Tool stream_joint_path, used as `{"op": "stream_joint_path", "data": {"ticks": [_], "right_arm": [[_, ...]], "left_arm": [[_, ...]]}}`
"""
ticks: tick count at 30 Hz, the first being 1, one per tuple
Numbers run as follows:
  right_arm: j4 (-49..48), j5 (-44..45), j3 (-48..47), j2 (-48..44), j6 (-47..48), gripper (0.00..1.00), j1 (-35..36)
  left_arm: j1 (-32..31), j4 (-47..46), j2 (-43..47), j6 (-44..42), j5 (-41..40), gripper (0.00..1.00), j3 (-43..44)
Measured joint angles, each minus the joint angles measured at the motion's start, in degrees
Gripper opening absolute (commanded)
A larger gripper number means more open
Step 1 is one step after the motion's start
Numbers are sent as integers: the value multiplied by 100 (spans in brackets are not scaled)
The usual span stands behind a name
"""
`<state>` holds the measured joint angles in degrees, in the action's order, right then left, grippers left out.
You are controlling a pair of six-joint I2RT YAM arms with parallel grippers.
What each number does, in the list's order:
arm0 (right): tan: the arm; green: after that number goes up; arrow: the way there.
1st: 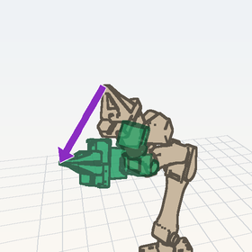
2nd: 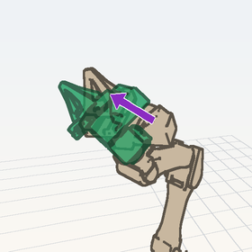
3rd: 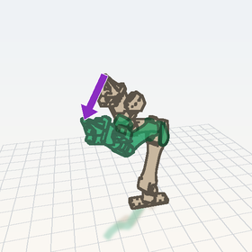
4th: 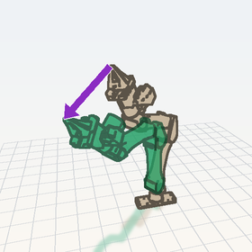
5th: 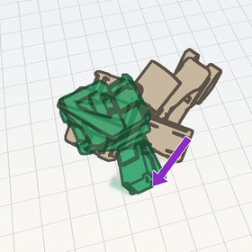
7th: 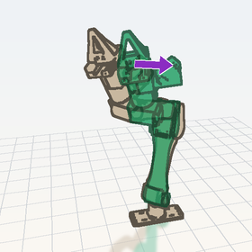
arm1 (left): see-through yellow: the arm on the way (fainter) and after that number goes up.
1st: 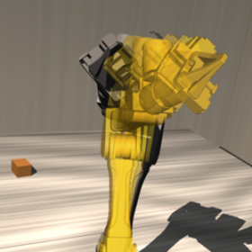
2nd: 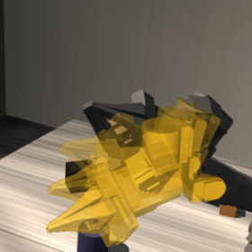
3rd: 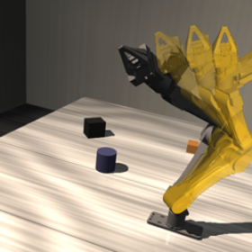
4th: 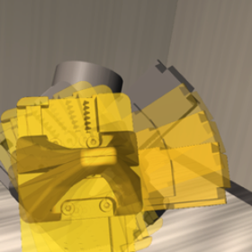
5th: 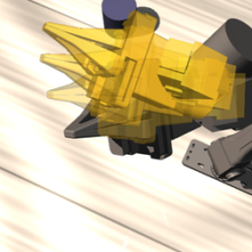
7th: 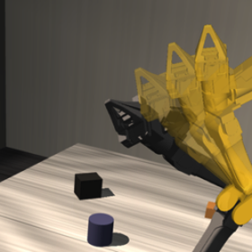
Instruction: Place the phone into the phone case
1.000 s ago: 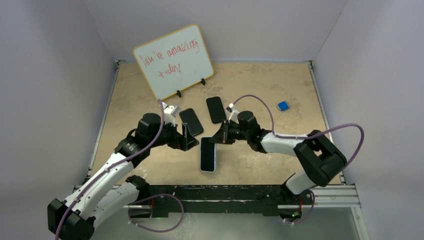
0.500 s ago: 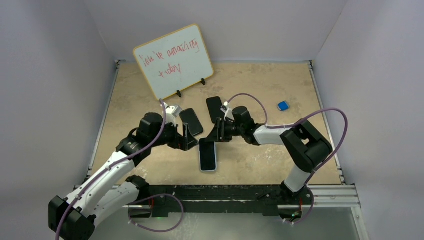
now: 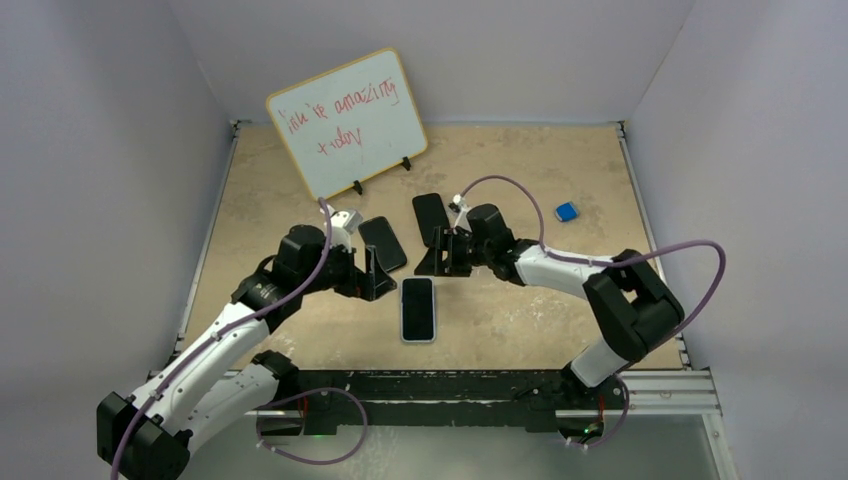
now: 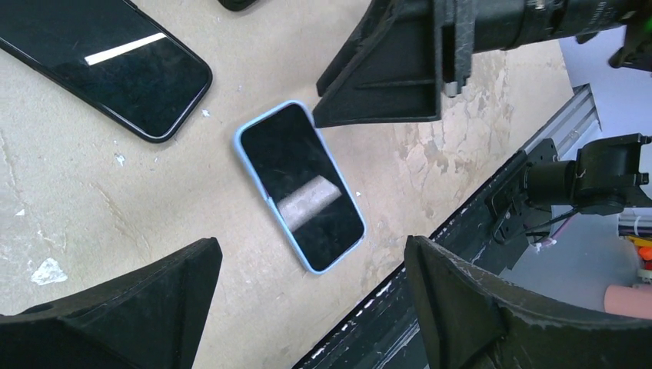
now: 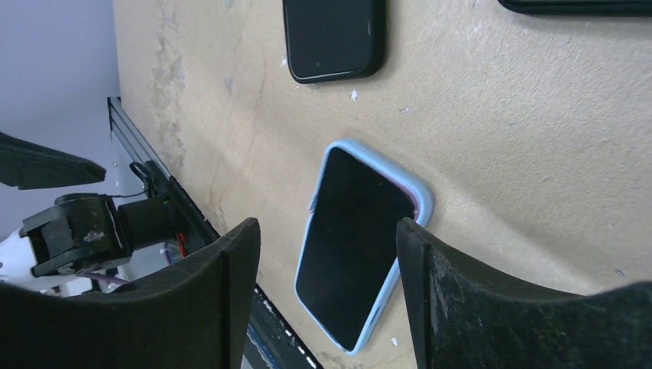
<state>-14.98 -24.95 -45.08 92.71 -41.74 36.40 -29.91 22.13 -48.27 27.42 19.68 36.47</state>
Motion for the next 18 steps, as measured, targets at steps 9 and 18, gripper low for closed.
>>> {"op": "stream_joint_path", "data": {"ticks": [9, 18], "right_arm": [[898, 573, -70, -1276, 444, 97, -4], [1945, 1716, -55, -3348, 638, 99, -4]], "left_arm": [[2, 157, 28, -7, -192, 94, 354], [0, 503, 125, -4, -540, 94, 922]]}}
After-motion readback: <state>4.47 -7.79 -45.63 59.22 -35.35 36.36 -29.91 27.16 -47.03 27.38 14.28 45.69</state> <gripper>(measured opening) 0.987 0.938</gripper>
